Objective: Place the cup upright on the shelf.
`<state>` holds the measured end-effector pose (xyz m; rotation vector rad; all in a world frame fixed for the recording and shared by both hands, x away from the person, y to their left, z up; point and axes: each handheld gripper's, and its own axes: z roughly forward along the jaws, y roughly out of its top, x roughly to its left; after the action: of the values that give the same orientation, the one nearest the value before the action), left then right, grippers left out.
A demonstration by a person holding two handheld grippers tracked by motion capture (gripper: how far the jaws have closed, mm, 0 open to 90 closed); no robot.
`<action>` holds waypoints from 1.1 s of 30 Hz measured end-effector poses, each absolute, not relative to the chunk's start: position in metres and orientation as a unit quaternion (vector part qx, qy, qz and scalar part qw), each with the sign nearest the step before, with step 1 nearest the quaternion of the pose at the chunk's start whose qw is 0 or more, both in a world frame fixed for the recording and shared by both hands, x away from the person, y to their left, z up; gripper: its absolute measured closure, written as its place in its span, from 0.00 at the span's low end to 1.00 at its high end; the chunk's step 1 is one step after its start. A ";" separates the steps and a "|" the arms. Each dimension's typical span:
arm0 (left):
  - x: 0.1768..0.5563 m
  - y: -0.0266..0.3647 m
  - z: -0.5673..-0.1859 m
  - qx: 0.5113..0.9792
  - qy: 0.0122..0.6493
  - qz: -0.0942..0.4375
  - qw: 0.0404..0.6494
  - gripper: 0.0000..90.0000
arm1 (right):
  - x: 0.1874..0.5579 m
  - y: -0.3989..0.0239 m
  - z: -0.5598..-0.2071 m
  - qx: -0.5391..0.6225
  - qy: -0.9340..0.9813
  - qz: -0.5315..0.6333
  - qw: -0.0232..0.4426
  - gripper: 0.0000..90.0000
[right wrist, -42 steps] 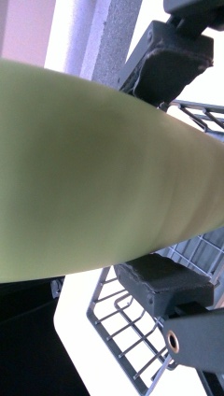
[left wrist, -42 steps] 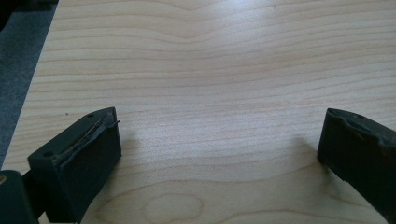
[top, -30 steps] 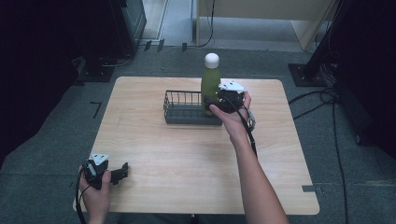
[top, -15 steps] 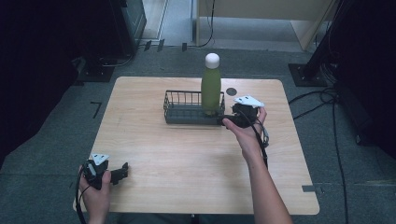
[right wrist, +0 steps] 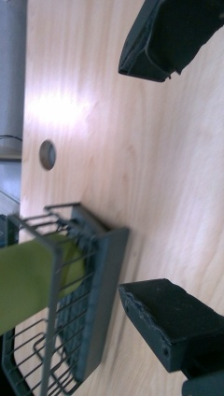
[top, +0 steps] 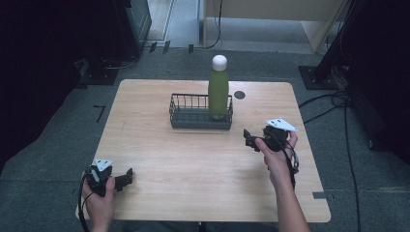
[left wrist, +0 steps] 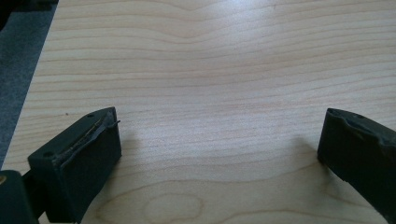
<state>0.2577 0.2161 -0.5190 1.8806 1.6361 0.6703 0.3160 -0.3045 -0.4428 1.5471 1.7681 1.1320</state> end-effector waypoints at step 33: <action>0.258 0.216 -0.519 0.700 0.609 0.250 0.277 0.00 | 0.212 -0.429 -0.515 0.634 0.637 0.348 0.267 0.00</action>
<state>0.2577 0.2160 -0.5191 1.8800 1.6363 0.6714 0.2119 -0.4292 -0.5148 1.7105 1.7204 0.9408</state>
